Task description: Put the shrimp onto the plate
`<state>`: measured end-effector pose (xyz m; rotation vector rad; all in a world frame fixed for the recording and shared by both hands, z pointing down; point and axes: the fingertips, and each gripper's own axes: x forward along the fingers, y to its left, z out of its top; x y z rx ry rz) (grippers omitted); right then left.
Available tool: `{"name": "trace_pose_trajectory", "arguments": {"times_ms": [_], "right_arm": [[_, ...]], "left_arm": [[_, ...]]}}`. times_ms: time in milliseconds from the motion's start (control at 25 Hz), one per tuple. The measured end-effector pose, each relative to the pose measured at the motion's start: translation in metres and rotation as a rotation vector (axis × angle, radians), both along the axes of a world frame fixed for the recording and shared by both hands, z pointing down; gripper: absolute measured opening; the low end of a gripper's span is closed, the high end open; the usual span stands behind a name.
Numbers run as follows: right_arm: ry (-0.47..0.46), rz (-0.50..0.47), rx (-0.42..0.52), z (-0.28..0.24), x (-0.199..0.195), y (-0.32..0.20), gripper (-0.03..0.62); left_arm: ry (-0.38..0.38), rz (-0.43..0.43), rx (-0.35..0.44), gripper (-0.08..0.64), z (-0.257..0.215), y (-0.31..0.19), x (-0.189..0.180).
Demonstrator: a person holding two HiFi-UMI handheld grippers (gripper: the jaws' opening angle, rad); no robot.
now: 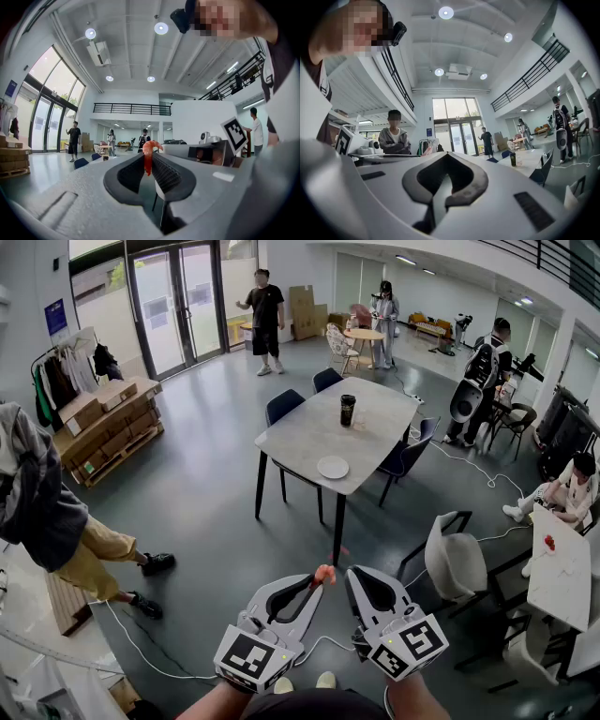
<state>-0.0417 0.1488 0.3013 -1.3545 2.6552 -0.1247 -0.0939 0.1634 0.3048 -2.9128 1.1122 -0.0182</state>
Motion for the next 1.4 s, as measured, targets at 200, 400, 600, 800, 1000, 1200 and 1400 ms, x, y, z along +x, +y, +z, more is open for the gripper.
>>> {"name": "trace_pose_trajectory", "arguments": {"times_ms": [200, 400, 600, 800, 1000, 1200, 1400], "right_arm": [[0.004, -0.009, 0.002, 0.002, 0.004, -0.003, 0.002], [0.007, -0.018, -0.001, 0.005, 0.005, -0.007, 0.002], [-0.006, -0.02, 0.019, 0.002, 0.017, 0.0, 0.002], [-0.033, -0.012, 0.021, -0.001, 0.038, -0.014, 0.002], [-0.04, -0.031, 0.012, 0.003, 0.049, -0.017, 0.002], [-0.059, -0.043, 0.01, 0.006, 0.064, -0.017, 0.002], [-0.068, -0.053, 0.003, 0.011, 0.073, -0.021, 0.002]], "left_arm": [[0.006, -0.006, -0.002, 0.055, 0.004, -0.004, 0.006], [0.0, -0.012, -0.011, 0.055, 0.008, -0.009, 0.009], [-0.001, -0.018, -0.003, 0.055, 0.008, -0.008, 0.012], [0.002, -0.053, -0.005, 0.055, 0.006, -0.028, 0.015], [-0.005, -0.058, -0.025, 0.055, 0.014, -0.03, 0.033], [-0.017, -0.063, -0.025, 0.055, 0.015, -0.029, 0.051], [-0.032, -0.063, -0.035, 0.055, 0.02, -0.033, 0.065]]}}
